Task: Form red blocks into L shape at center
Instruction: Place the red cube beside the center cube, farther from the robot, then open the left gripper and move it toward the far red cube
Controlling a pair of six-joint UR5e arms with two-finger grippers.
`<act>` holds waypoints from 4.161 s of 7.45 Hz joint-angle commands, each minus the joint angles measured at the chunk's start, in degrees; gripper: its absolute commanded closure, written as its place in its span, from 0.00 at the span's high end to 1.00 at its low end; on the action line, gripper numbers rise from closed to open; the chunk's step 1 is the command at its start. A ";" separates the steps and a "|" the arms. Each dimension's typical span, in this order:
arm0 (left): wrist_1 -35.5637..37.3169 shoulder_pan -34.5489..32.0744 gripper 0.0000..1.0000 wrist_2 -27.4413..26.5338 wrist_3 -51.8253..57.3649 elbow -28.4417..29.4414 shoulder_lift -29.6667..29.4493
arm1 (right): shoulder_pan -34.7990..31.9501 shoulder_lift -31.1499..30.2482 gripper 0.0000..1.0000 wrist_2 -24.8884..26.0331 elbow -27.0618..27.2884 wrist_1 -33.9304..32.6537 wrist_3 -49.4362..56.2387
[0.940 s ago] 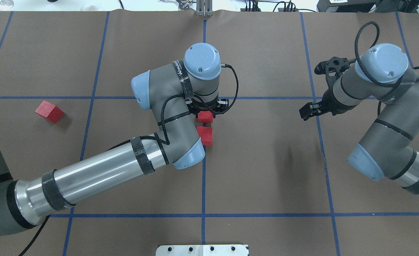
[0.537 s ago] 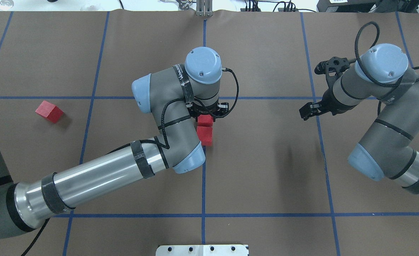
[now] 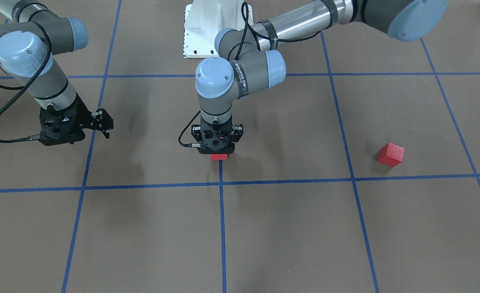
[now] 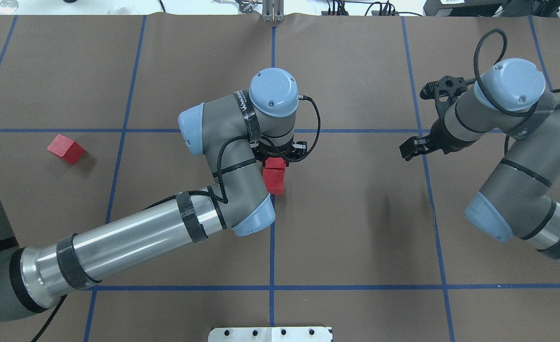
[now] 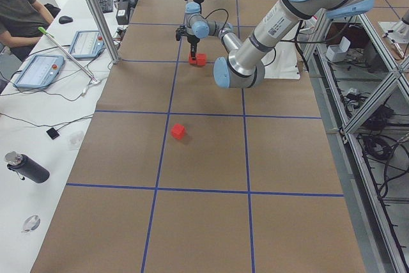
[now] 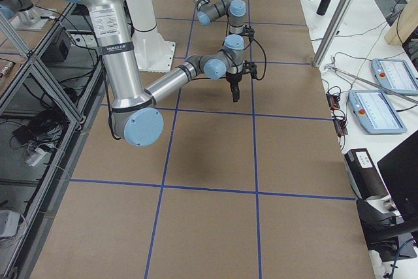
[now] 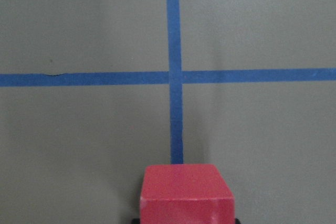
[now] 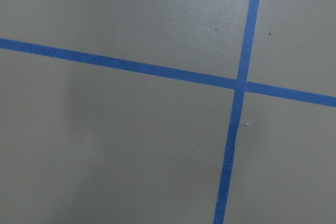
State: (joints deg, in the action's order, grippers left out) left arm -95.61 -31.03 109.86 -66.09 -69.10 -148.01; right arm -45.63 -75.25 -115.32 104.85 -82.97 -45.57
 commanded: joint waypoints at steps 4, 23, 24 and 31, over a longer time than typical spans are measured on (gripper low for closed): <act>0.07 0.10 0.00 0.00 0.00 0.01 0.09 | 0.02 0.01 1.00 0.01 0.01 0.00 -0.05; 2.18 -2.80 0.99 0.35 -0.09 -12.93 6.90 | -0.77 0.45 1.00 -0.25 0.09 0.09 0.48; 2.10 -3.50 0.99 0.53 0.69 -20.82 14.34 | -0.86 0.45 1.00 -0.25 0.09 0.09 0.39; -1.24 -26.60 0.99 9.67 44.02 -31.30 43.59 | -0.86 0.71 1.00 -0.25 0.18 0.44 -0.13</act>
State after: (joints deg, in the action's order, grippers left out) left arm -96.66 -53.75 119.09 -33.74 -102.58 -106.17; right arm -46.49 -74.60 -115.56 104.97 -82.77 -45.59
